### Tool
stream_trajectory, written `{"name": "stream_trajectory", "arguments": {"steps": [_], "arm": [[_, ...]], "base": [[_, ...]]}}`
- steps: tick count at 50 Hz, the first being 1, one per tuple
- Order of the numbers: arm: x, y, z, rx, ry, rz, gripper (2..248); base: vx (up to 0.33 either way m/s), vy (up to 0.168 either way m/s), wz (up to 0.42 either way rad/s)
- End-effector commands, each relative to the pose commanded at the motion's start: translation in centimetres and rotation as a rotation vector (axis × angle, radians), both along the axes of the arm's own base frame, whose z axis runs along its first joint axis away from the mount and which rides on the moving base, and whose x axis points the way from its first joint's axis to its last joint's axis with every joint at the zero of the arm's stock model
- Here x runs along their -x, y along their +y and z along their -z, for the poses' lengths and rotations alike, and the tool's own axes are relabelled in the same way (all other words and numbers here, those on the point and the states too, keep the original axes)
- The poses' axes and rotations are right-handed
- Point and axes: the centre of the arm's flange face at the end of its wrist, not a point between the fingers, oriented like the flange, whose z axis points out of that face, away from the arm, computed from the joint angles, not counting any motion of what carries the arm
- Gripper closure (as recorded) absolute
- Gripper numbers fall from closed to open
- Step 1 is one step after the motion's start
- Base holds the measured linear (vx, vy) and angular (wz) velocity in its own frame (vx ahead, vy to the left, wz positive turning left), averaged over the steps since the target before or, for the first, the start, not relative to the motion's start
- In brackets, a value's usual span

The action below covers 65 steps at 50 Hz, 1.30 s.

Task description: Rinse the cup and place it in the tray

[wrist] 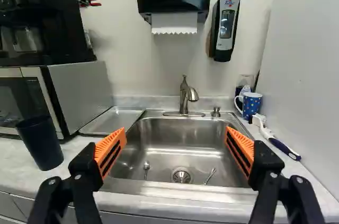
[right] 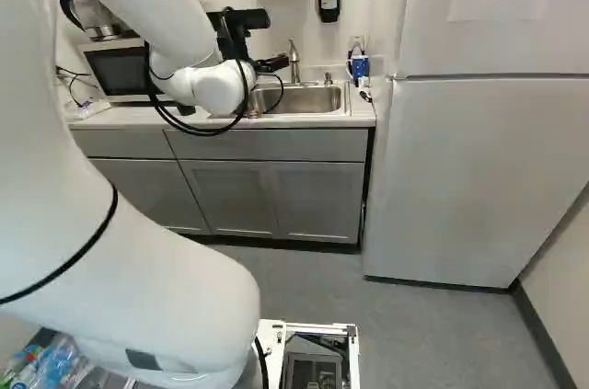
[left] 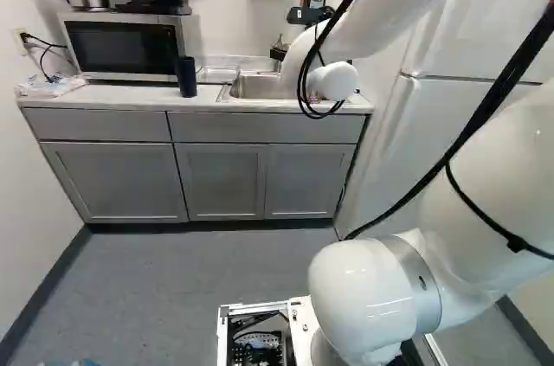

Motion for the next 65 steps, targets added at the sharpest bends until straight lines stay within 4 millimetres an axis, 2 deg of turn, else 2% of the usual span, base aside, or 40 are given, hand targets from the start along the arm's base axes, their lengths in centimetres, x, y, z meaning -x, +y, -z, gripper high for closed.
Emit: {"name": "stream_trajectory", "arguments": {"steps": [65], "arm": [[-3.3, 0.0, -5.1, 0.003, 0.089, 0.002, 3]], "base": [[0.000, 0.000, 0.000]]}}
